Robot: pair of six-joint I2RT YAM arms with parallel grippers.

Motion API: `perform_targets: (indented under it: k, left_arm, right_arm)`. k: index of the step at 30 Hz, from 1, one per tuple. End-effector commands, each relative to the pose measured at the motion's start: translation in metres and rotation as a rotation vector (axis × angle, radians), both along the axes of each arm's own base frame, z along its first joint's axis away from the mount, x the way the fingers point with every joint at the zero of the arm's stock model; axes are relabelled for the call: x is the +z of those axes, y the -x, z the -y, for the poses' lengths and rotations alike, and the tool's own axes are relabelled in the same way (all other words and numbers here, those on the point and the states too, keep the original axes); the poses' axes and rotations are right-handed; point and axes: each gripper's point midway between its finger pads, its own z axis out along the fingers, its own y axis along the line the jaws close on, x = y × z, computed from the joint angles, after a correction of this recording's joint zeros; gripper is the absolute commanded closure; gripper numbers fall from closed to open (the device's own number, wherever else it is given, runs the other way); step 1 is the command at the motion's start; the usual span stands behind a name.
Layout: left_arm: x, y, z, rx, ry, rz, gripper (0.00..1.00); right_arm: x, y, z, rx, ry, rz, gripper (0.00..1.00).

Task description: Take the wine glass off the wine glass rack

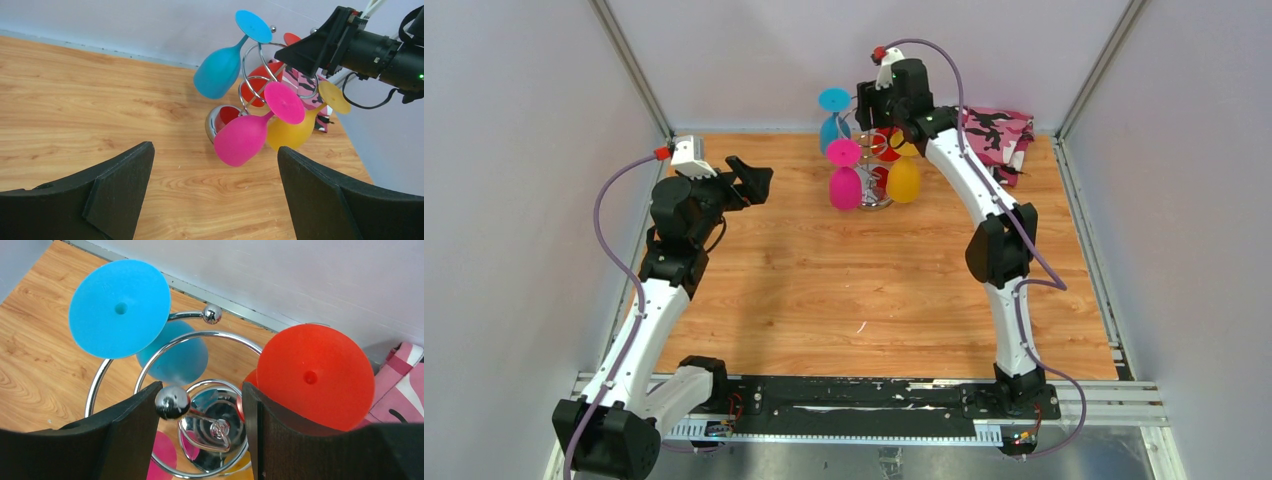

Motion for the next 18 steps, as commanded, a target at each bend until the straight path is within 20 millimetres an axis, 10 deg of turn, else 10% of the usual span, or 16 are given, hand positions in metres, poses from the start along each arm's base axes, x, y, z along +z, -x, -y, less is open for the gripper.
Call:
perform_targets:
  k: [1,18]
  left_arm:
    - [0.005,0.001,-0.005,0.018,-0.022,0.021,0.0]
    - [-0.01,-0.007,-0.003,0.018,-0.022,-0.018,0.0]
  right_arm:
    - [0.024,-0.004,-0.021,0.051,-0.039,0.094,0.36]
    - [0.038,0.003,-0.021,0.036,-0.042,0.117,0.36]
